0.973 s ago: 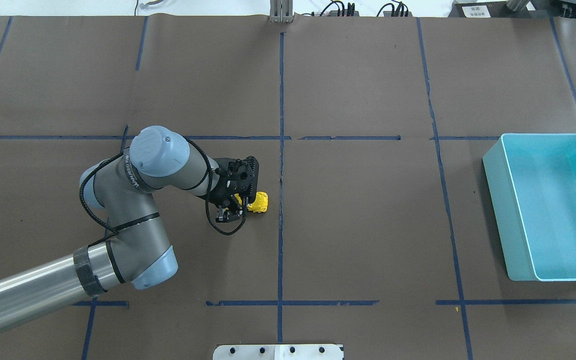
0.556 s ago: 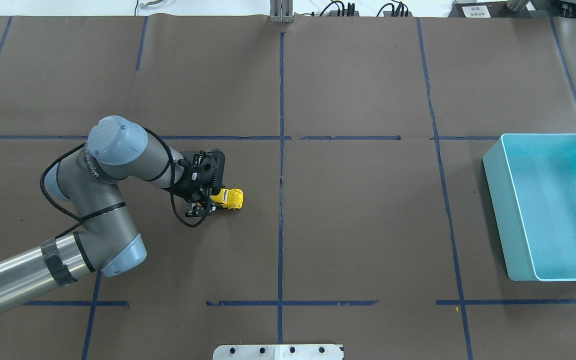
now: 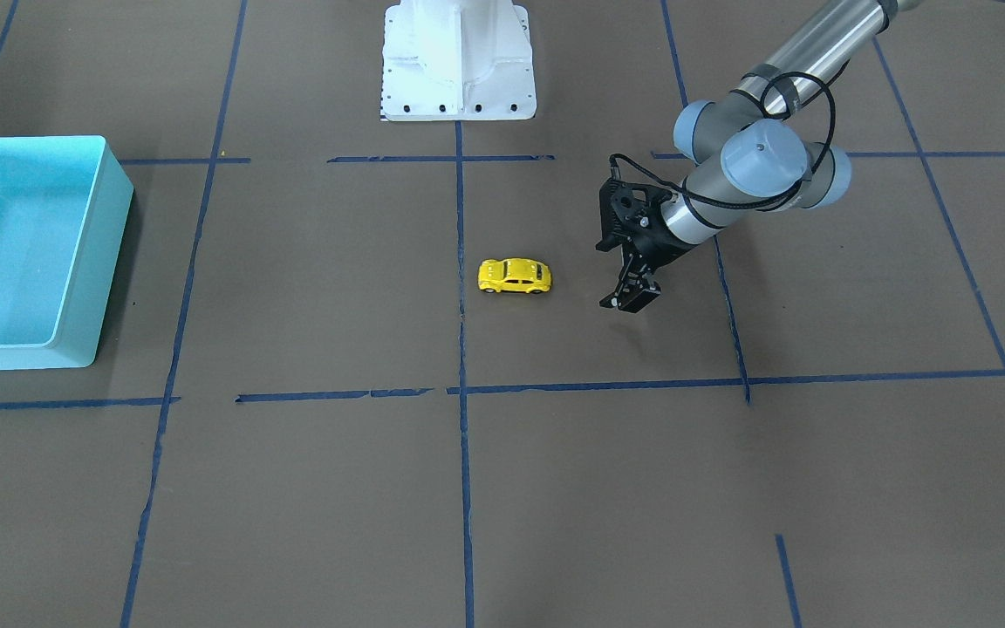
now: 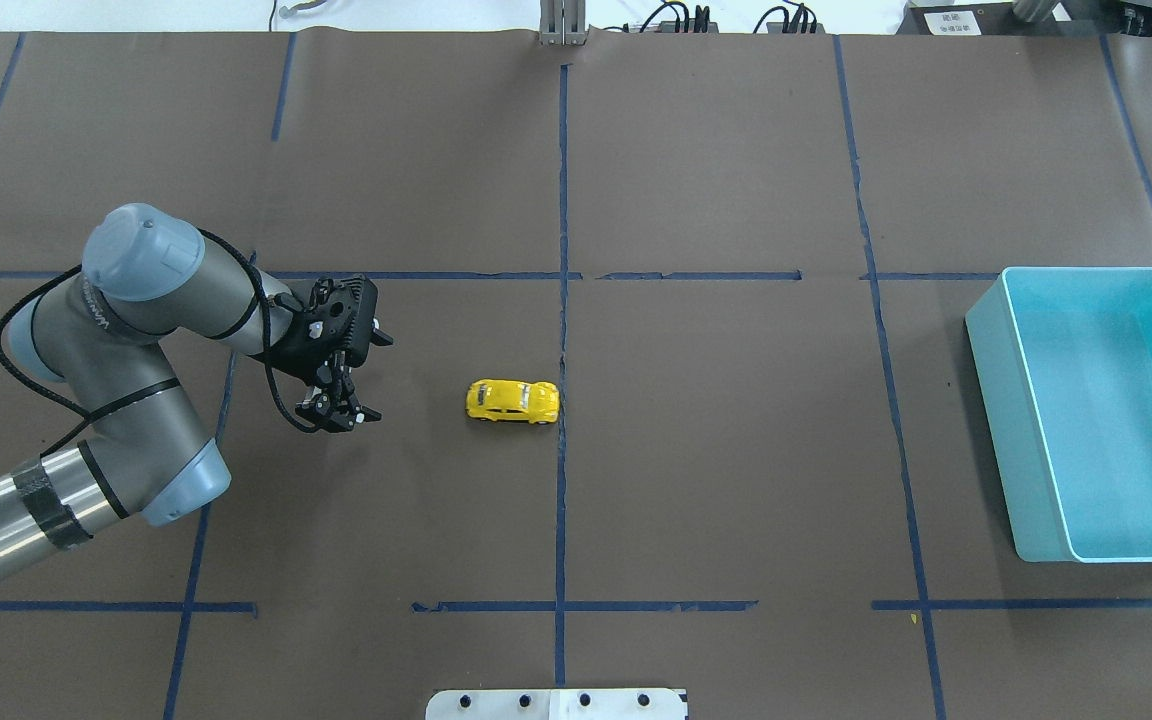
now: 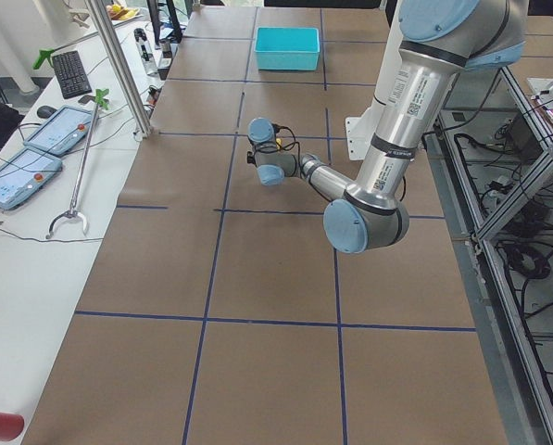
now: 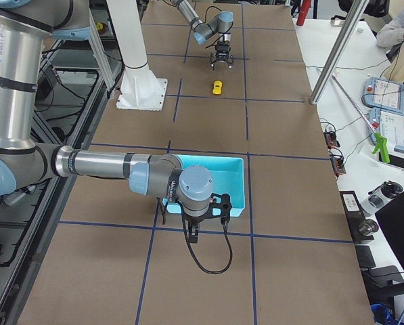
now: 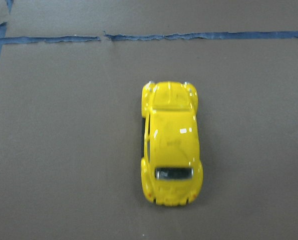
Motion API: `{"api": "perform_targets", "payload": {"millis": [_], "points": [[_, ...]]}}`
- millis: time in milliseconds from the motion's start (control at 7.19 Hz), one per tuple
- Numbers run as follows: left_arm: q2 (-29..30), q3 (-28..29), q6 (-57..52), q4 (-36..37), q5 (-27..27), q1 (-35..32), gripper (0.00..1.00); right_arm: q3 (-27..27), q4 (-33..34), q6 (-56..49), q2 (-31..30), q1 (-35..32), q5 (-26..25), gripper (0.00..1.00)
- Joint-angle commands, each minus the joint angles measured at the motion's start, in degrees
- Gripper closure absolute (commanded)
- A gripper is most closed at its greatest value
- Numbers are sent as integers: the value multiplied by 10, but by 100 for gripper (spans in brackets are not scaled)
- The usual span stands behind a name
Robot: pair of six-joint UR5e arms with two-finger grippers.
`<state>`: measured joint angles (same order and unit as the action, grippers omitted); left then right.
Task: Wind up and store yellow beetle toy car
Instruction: 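Raise and withdraw the left gripper as the car rolls toward the bin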
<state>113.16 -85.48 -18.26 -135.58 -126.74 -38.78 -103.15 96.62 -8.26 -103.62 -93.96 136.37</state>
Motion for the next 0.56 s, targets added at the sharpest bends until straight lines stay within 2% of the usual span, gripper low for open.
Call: {"api": "perform_targets", "payload": {"millis": [0,139,278,417], "points": [[-5,-1,2,19,-42,-31,0,0,0,0,0,0,0,0],[-4,-3,9,48,-56,-44,0,0,0,0,0,0,0,0],[0,-29,20,121,-58,-60,0,0,0,0,0,0,0,0],[5,-87,30,250,-55,-66,0,0,0,0,0,0,0,0]]}}
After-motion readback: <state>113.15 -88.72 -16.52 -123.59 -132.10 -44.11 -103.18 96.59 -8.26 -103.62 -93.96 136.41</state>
